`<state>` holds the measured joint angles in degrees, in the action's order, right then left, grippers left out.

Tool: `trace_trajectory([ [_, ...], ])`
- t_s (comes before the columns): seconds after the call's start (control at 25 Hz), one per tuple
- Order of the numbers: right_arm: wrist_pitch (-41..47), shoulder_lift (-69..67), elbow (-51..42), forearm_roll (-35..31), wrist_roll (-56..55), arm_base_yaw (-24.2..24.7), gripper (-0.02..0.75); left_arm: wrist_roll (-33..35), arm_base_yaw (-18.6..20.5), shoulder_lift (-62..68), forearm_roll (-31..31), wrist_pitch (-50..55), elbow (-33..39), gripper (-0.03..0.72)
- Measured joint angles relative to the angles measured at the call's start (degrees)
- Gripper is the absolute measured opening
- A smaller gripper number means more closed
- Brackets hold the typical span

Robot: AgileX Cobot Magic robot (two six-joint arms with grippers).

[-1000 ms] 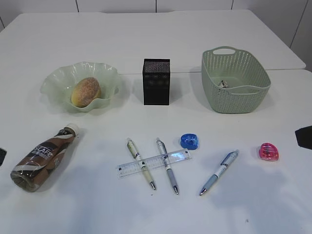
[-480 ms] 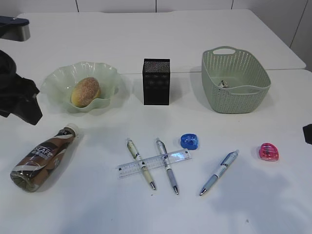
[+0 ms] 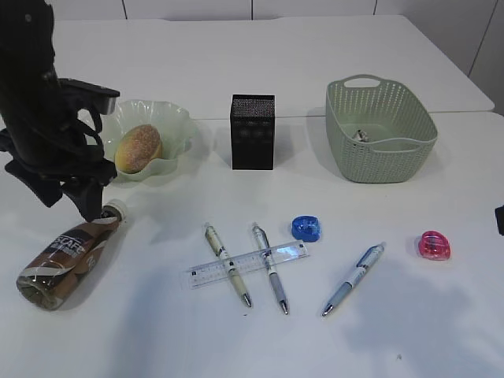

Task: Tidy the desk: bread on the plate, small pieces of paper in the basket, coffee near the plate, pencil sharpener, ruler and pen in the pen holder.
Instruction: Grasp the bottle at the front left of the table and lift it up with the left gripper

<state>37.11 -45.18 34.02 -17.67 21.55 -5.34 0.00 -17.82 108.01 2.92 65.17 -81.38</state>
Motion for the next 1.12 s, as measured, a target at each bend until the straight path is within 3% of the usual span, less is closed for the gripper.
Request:
trace_trajectory([
  [0.2, 0.0, 0.1, 0.0, -0.1, 0.0, 0.0, 0.461, 0.0, 0.0, 3.9, 1.7, -0.1, -2.1, 0.515],
  [0.68, -0.2, 0.1, -0.1, -0.3, 0.1, 0.0, 0.460, 0.0, 2.3, 13.0, -0.8, 3.6, -11.3, 0.526],
  [1.12, -0.4, 0.1, -0.1, -0.4, 0.1, 0.0, 0.460, 0.0, 2.5, 18.3, -1.5, 3.8, -12.5, 0.526],
])
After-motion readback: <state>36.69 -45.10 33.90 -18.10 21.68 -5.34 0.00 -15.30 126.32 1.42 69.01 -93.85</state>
